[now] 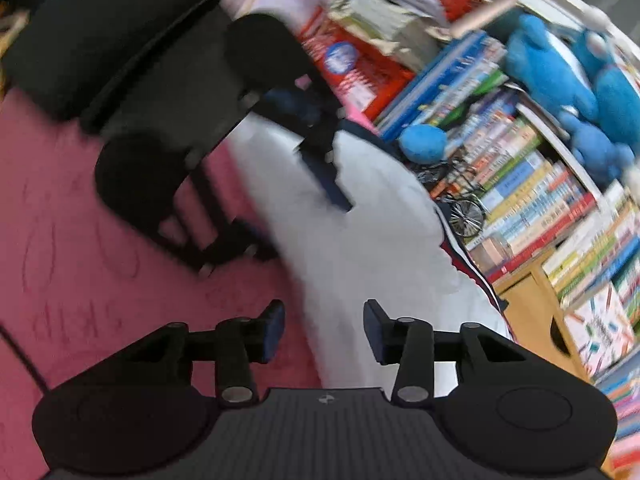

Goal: Fold clothes

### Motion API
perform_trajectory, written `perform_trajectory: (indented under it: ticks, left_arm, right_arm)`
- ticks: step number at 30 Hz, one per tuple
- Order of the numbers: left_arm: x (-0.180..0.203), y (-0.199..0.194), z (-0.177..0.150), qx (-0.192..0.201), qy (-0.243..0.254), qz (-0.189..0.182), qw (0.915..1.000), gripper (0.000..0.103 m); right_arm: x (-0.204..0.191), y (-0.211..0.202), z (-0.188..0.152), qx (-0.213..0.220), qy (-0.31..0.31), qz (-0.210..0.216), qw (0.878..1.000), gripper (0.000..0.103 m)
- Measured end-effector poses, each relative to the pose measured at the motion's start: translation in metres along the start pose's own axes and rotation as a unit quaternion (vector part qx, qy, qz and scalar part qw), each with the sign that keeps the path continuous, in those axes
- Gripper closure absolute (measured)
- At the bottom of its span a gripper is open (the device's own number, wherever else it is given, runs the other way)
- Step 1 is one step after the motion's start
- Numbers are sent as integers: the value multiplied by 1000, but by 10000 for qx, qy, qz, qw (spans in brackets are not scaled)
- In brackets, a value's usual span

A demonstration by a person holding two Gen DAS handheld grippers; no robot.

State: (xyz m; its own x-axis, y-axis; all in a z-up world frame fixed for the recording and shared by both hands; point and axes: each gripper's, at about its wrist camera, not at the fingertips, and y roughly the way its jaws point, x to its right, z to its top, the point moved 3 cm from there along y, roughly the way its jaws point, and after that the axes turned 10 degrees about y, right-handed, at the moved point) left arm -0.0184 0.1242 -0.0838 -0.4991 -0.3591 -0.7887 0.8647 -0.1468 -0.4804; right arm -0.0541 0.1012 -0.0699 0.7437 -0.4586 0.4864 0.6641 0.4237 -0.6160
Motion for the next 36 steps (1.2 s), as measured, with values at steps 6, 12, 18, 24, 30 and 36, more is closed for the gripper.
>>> perform_trajectory:
  ticks: [6, 12, 18, 24, 30, 36]
  left_arm:
    - [0, 5, -1, -201, -103, -406, 9989, 78]
    - [-25, 5, -12, -427, -825, -944, 9912, 79]
    - [-43, -10, -57, -917, -1430, -962, 9808, 78]
    - [-64, -38, -116, -1561, -2192, -804, 9597, 77]
    - [-64, -57, -135, -1901, -2334, -617, 9516, 77]
    - [-62, -75, -140, -2599, -2255, 27, 9389, 18]
  right_arm:
    - [-23, 26, 5, -14, -1013, -353, 9942, 91]
    - [-11, 22, -23, -219, -1418, -639, 9876, 94]
    - [51, 6, -96, -1111, -919, -1252, 9816, 94]
    - [75, -15, -131, -1202, -264, -1352, 9831, 93]
    - [88, -23, -140, -1193, -17, -1285, 9845, 88]
    - [95, -50, -156, -1520, 642, -1505, 9747, 71]
